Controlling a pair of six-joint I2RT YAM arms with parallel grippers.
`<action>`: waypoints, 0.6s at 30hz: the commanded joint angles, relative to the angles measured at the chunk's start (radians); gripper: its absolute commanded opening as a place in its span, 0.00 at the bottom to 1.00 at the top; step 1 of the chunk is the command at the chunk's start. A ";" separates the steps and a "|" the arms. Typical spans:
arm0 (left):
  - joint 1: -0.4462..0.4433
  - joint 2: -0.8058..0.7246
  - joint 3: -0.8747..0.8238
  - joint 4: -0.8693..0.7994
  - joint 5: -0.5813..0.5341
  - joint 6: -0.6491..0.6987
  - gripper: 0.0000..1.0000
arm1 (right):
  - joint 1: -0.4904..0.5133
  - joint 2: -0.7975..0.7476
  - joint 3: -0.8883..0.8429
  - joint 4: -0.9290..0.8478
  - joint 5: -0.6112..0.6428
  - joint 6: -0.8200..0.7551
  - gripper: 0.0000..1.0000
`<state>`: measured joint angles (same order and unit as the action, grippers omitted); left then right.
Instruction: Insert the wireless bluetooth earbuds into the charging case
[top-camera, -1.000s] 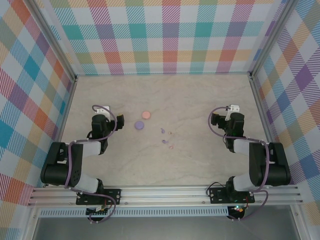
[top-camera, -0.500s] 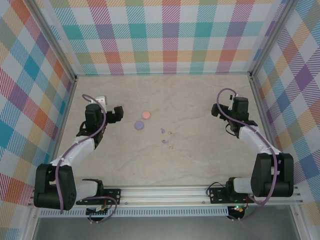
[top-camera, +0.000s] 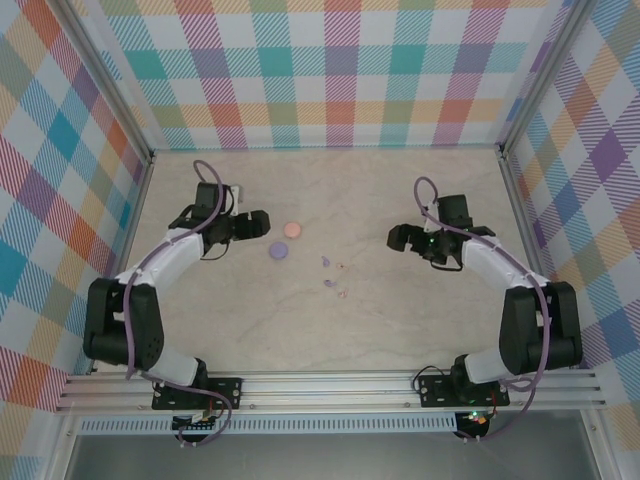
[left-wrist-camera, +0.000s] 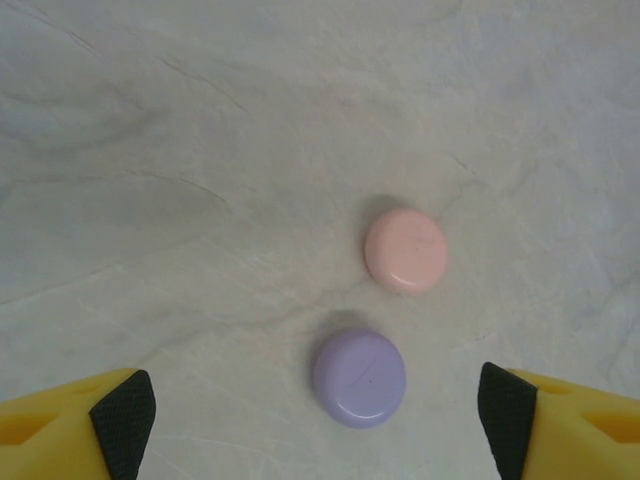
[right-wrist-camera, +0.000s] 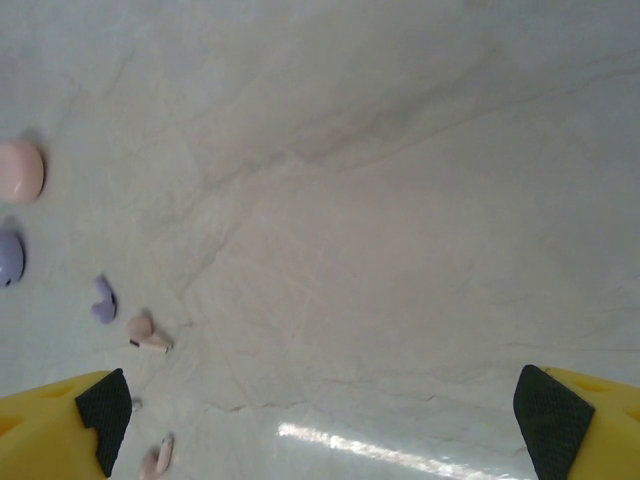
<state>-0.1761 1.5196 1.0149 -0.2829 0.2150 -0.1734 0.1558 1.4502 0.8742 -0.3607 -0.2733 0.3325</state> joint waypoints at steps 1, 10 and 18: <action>-0.014 0.097 0.083 -0.096 0.097 -0.010 0.81 | 0.038 0.037 0.055 -0.022 -0.064 0.032 1.00; -0.016 0.345 0.276 -0.118 0.222 0.011 0.67 | 0.121 0.183 0.168 -0.010 -0.150 0.075 0.87; -0.020 0.490 0.385 -0.125 0.328 -0.001 0.62 | 0.145 0.260 0.242 -0.021 -0.195 0.101 0.74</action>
<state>-0.1818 1.9816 1.3628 -0.3714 0.4725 -0.1684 0.2920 1.6943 1.0824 -0.3656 -0.4259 0.4122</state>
